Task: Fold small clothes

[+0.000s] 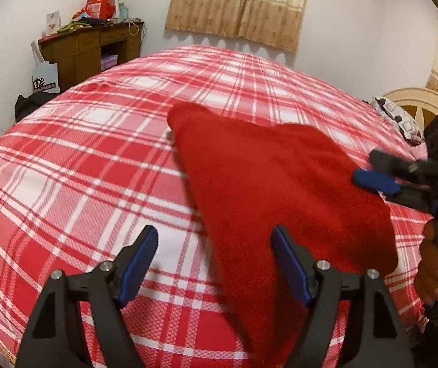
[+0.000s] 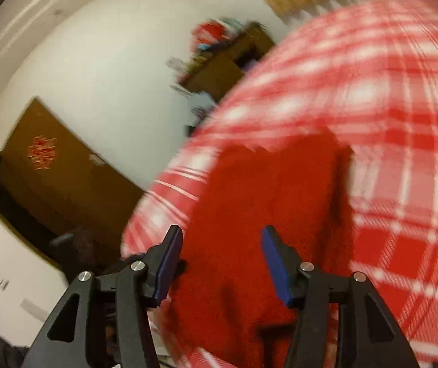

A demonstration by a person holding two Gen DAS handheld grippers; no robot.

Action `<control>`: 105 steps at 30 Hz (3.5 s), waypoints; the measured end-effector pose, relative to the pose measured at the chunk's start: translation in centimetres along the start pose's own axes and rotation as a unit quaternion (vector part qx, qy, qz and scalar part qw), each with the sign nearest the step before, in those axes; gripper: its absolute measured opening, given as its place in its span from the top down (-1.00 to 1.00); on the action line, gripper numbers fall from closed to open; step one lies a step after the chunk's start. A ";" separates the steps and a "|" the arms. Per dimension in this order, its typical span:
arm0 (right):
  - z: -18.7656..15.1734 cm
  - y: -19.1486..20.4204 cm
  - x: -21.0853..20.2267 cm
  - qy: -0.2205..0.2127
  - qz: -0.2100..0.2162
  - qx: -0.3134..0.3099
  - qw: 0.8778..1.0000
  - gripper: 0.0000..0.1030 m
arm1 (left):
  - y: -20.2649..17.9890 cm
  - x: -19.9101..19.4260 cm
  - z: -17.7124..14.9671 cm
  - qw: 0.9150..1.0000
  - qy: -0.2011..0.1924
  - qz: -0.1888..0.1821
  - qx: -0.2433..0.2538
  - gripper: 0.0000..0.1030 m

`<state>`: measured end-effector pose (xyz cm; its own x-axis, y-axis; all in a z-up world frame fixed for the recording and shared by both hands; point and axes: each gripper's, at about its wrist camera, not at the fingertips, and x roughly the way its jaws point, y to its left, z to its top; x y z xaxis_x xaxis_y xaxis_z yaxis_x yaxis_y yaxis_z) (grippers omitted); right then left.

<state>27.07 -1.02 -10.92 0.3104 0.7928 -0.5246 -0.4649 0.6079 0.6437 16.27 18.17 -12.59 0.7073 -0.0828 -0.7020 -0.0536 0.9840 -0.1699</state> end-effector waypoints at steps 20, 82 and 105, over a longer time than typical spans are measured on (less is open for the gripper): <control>-3.4 6.6 -7.4 -0.125 -0.190 -0.099 0.969 -0.27 | -1.8 -8.5 0.7 0.995 -0.092 0.020 0.028 -0.91; -5.0 10.7 -9.3 -0.140 -0.190 -0.147 0.961 -0.33 | -2.3 -10.1 1.2 0.993 -0.120 0.003 0.018 -1.00; -5.4 11.0 -8.6 -0.131 -0.182 -0.152 0.963 -0.33 | -1.6 -9.7 1.2 0.993 -0.118 0.009 0.015 -1.00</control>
<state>14.83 -1.40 -2.38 0.6787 0.5374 -0.5006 -0.4949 0.8382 0.2291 10.30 17.54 -4.65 0.8522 -0.0302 -0.5223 -0.0480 0.9896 -0.1357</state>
